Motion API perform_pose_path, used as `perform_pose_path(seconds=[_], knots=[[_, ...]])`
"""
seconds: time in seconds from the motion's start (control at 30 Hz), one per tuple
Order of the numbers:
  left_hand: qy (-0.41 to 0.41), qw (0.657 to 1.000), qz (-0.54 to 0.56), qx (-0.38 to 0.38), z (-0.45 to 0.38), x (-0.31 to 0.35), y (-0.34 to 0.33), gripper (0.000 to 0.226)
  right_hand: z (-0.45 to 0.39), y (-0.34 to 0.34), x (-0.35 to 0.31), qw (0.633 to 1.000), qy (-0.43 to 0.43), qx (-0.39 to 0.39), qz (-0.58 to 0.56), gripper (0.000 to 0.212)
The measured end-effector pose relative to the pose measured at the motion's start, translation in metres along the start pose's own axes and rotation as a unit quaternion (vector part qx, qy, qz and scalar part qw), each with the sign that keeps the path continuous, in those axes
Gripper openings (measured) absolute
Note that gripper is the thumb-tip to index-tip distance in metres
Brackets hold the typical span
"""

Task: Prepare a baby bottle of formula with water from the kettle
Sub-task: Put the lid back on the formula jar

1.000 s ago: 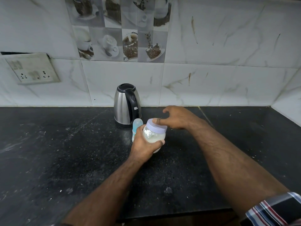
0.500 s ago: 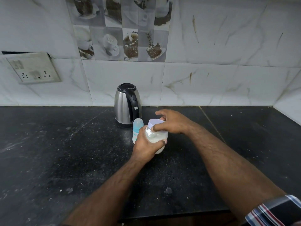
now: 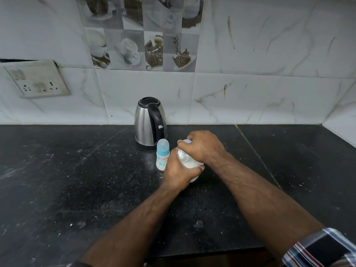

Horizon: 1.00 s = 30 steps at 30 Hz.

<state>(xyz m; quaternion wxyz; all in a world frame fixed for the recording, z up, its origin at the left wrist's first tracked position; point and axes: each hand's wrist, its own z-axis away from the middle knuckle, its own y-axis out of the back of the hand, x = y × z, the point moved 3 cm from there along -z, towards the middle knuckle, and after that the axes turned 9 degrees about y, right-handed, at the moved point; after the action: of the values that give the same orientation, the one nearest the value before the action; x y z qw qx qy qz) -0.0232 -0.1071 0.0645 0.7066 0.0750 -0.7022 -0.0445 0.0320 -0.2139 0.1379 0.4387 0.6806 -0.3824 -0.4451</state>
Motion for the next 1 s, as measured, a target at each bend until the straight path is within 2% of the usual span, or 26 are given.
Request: perform_pose_path(seconds=[0.1, 0.23, 0.27, 0.37, 0.47, 0.6, 0.73, 0.87, 1.0], knots=[[0.007, 1.0, -0.008, -0.002, 0.0, -0.002, 0.0, 0.072, 0.0, 0.001, 0.005, 0.999, 0.031, -0.014, -0.015, 0.052], [0.013, 0.999, 0.002, -0.053, -0.003, -0.004, 0.003, 0.08, 0.006, 0.004, 0.013, 0.989, 0.099, -0.087, -0.067, 0.057], [0.011, 0.998, -0.007, -0.057, -0.002, -0.004, 0.002, 0.079, 0.008, 0.001, 0.014, 0.991, 0.096, -0.076, -0.047, 0.054], [-0.014, 0.998, -0.019, -0.053, 0.0, -0.005, -0.003, 0.06, 0.01, -0.004, 0.01, 0.999, 0.033, -0.016, 0.01, 0.054], [-0.031, 0.998, -0.02, -0.043, 0.002, -0.005, -0.008, 0.053, 0.011, -0.008, 0.009, 1.0, -0.014, -0.005, 0.026, 0.057], [-0.03, 0.999, -0.026, 0.004, 0.005, -0.008, -0.007, 0.071, 0.012, -0.012, 0.013, 1.0, 0.002, -0.012, -0.009, 0.056], [0.03, 0.999, -0.023, 0.002, -0.001, -0.022, -0.003, 0.082, 0.014, -0.022, 0.024, 0.986, -0.041, -0.093, -0.131, 0.076], [0.056, 0.997, -0.053, -0.031, -0.003, -0.032, -0.004, 0.077, 0.014, -0.031, 0.038, 0.987, -0.062, -0.093, -0.12, 0.072], [0.089, 0.987, -0.12, -0.058, -0.009, -0.037, 0.002, 0.093, 0.008, -0.034, 0.059, 0.991, -0.088, -0.065, -0.074, 0.082]])
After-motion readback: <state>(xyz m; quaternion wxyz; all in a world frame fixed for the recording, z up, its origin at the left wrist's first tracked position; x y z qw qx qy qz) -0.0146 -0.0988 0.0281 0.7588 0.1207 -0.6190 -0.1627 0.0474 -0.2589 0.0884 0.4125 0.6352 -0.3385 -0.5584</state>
